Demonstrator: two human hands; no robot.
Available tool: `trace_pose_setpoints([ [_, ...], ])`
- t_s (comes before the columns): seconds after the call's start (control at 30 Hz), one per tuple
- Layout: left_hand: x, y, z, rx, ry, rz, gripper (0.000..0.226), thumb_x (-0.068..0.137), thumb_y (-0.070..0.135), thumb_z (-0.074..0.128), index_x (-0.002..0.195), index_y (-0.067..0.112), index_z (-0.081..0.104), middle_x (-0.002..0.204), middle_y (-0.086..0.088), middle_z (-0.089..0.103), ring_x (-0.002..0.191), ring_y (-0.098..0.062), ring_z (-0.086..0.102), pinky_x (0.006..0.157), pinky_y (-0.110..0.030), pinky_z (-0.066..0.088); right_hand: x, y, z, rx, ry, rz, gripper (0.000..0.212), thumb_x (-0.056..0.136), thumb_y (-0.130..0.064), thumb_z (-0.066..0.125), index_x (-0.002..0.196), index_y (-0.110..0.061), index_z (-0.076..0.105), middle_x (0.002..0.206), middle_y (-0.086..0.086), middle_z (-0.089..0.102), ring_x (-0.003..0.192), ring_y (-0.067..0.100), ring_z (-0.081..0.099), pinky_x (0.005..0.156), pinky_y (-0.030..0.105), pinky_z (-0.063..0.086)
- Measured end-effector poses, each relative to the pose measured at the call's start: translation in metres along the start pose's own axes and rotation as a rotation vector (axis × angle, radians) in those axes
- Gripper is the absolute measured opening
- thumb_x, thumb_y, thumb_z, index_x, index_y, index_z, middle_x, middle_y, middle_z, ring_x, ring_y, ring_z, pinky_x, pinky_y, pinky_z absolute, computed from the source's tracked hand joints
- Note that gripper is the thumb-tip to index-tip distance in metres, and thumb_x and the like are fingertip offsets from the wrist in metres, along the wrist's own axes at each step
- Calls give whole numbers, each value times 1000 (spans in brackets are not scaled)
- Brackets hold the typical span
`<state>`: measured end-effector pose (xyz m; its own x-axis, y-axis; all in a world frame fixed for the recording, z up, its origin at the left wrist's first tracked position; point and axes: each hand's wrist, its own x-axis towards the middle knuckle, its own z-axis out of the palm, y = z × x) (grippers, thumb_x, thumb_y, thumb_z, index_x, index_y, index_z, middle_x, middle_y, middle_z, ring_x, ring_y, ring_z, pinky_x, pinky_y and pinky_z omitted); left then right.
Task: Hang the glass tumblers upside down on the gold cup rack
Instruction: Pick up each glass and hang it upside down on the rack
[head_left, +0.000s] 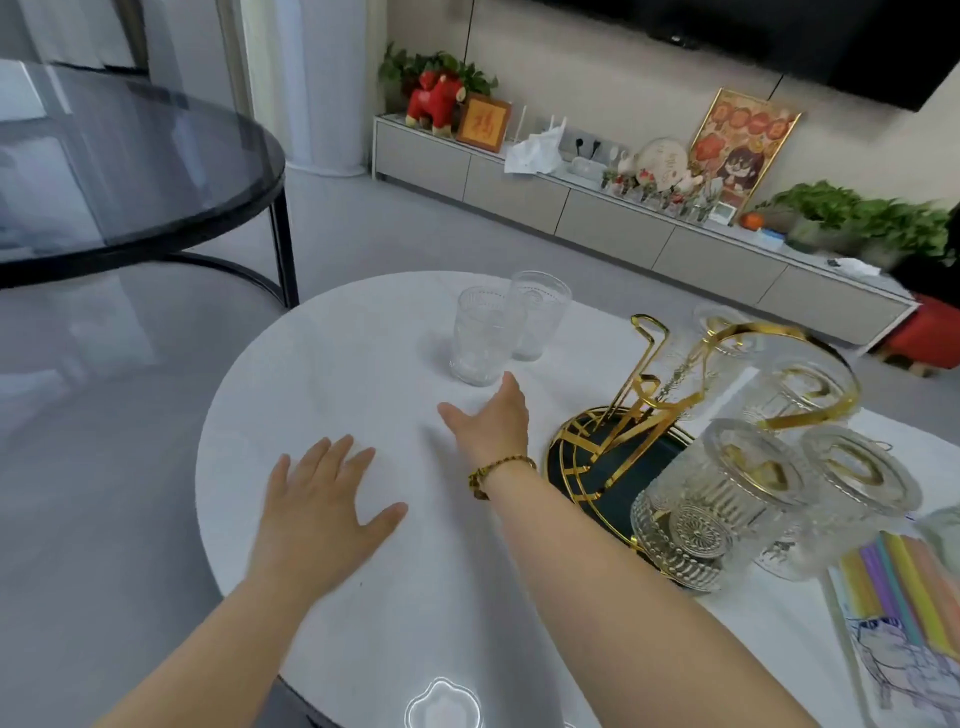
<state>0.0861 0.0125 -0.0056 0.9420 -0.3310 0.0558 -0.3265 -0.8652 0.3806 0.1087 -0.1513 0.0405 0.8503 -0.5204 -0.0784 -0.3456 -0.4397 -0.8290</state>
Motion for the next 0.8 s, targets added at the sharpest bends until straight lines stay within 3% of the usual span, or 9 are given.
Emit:
trace_pose_setpoints([
  [0.13, 1, 0, 5, 33, 27, -11, 71, 80, 64, 36, 138, 29, 18, 154, 6, 13, 142, -13, 3, 116, -38, -1, 37, -2, 21, 36, 169, 59, 72, 63, -27, 73, 120, -4, 35, 122, 12, 53, 114, 30, 47, 95, 37, 39],
  [0.27, 1, 0, 5, 30, 25, -18, 71, 80, 64, 35, 139, 29, 16, 154, 7, 10, 142, -12, 0, 116, -38, -4, 58, -5, 29, 38, 332, 124, 81, 60, -27, 75, 124, -4, 31, 118, 13, 56, 112, 31, 48, 97, 40, 39],
  [0.4, 2, 0, 6, 22, 35, -19, 70, 80, 65, 35, 138, 30, 17, 154, 7, 10, 142, -12, 0, 116, -38, -4, 75, -7, 29, 25, 303, 223, 93, 65, -34, 70, 135, -10, 14, 128, 13, 48, 124, 30, 35, 107, 41, 26],
  [0.63, 6, 1, 5, 14, 21, -20, 69, 80, 64, 36, 138, 29, 19, 154, 7, 9, 142, -12, -2, 116, -37, -6, 76, -2, 20, 38, 272, 199, 80, 61, -39, 70, 124, -10, 30, 125, 13, 46, 119, 31, 38, 106, 43, 27],
  [0.8, 7, 2, 3, 21, -3, -23, 69, 81, 63, 36, 137, 28, 20, 155, 6, 9, 142, -13, -1, 116, -38, -5, 47, -4, 18, 124, 294, 46, 67, 59, -32, 73, 112, -9, 40, 107, 6, 52, 109, 28, 47, 97, 44, 38],
])
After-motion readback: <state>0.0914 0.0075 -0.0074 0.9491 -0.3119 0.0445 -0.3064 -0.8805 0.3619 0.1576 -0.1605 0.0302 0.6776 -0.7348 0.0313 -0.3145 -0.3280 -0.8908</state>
